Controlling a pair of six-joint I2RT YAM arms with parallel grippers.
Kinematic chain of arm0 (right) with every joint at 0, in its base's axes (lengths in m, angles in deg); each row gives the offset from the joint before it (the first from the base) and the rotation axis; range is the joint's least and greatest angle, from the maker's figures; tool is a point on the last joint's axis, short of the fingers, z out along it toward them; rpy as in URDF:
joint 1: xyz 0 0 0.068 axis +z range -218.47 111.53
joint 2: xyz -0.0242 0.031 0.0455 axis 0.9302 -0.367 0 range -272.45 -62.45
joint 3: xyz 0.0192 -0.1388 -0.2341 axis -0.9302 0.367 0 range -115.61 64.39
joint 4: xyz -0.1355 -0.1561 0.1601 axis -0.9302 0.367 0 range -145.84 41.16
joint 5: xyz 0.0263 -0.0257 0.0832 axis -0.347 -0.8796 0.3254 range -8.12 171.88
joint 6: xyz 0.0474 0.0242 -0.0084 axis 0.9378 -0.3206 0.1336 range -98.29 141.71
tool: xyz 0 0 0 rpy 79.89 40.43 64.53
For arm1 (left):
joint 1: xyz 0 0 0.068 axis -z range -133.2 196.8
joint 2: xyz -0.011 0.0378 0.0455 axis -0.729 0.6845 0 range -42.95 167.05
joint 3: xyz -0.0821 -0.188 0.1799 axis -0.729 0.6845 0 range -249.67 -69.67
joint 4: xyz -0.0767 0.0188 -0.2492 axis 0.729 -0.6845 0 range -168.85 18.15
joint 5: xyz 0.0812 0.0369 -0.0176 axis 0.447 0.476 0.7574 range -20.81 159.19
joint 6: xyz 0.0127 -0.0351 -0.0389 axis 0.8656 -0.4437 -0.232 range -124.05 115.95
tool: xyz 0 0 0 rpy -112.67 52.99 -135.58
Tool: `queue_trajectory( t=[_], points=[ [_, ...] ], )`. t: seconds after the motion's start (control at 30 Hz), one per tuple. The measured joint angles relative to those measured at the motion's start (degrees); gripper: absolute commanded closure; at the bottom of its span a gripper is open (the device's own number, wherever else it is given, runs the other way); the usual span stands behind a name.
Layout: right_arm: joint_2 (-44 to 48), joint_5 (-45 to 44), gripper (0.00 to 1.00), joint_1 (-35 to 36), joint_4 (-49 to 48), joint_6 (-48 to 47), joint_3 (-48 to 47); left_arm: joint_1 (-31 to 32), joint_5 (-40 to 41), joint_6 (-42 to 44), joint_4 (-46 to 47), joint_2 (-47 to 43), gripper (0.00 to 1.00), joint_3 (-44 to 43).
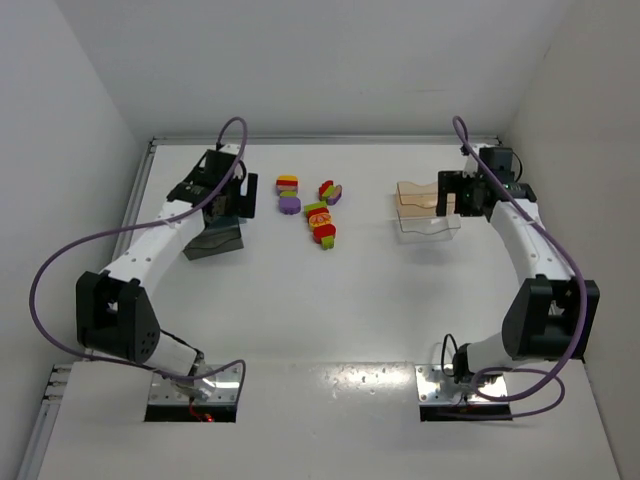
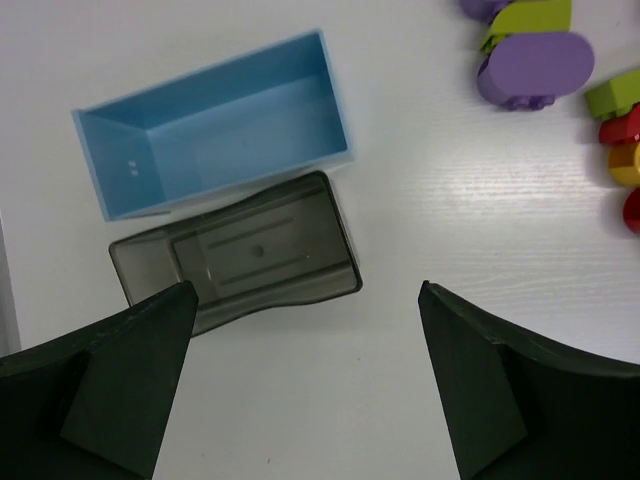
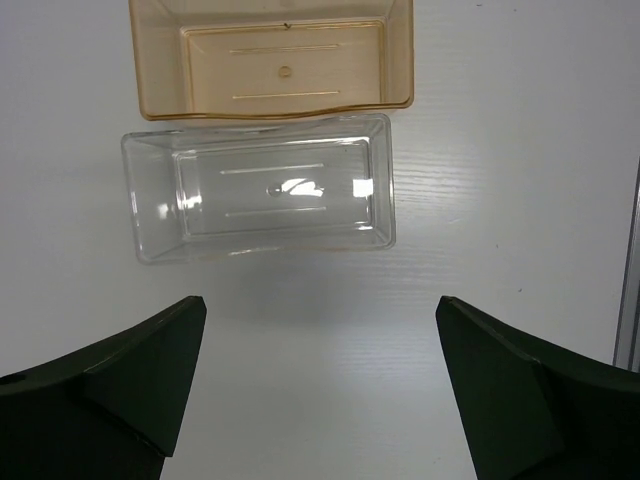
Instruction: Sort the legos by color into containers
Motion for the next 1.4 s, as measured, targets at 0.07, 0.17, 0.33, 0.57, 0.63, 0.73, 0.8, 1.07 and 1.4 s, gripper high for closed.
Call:
queue_trajectory(
  t=[0.07,0.17,0.33,0.57,0.63,0.73,0.8,1.07,1.4],
  points=[
    [0.13,0.02,0.01,-0.37,-0.07,0.00,0.00,0.02,-0.28,0.66,0.07,0.15,0.00,-1.53],
    [0.63,1.77,0.01,-0.61,-0.72,-0.50,0.00,0.24,-1.66,2.89,1.42,-0.90,0.00,-1.84],
    [0.94,10.23,0.01,-0.57,0.61,-4.87,-2.91,0.81,-9.16,7.39,3.28,-5.64,0.00,0.26],
    [-2.43,20.09,0.08,1.57,3.08,-10.43,-12.17,1.38,-20.92,9.53,3.23,-5.60,0.08,-3.30],
    [-3.63,20.68,0.08,1.81,3.08,-10.64,-12.85,2.25,-21.40,8.57,3.32,-3.72,0.08,-5.09],
    [-5.33,20.81,0.08,2.12,3.30,-10.49,-13.07,3.67,-20.24,4.96,4.09,0.98,0.08,-7.82],
    [-6.05,20.79,0.08,2.23,3.54,-10.32,-13.07,4.44,-18.51,2.32,4.35,4.31,0.05,-9.07],
    [-6.29,20.33,0.08,2.69,3.48,-10.12,-13.07,10.78,-8.00,-7.34,4.33,20.76,0.03,-21.35],
    [-6.36,19.47,0.08,2.69,3.50,-10.14,-13.07,12.28,2.45,-12.26,3.45,36.59,0.06,-31.32]
  ],
)
